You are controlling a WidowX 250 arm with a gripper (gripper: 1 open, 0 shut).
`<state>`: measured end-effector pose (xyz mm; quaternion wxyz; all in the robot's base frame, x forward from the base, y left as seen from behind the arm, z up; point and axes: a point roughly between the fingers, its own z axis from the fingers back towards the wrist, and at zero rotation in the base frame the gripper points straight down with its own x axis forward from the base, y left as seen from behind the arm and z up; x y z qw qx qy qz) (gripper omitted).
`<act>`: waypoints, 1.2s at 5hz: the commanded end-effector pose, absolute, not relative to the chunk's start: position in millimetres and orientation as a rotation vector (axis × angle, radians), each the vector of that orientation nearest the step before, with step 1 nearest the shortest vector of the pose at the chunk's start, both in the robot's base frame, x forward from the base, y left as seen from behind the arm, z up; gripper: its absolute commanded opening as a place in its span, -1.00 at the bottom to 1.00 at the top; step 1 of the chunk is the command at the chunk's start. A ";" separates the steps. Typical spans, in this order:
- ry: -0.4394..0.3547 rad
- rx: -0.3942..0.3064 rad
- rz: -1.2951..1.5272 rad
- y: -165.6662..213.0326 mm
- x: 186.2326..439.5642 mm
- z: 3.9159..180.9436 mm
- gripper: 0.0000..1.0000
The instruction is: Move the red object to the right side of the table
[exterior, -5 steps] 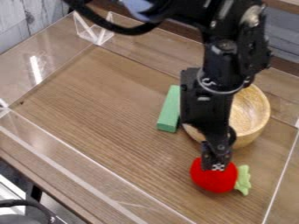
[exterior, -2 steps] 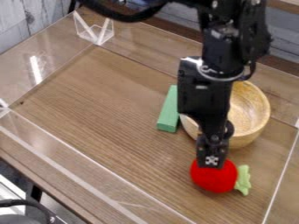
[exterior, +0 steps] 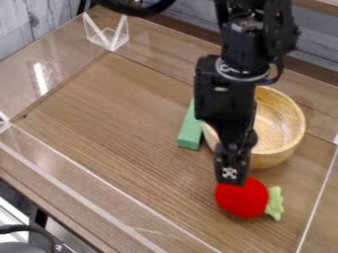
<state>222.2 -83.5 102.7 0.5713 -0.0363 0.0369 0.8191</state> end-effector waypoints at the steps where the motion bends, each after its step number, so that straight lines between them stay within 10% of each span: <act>1: 0.072 -0.147 1.948 -91.3 230.1 115.0 1.00; 6: 0.138 -0.226 2.127 -37.1 238.6 136.8 1.00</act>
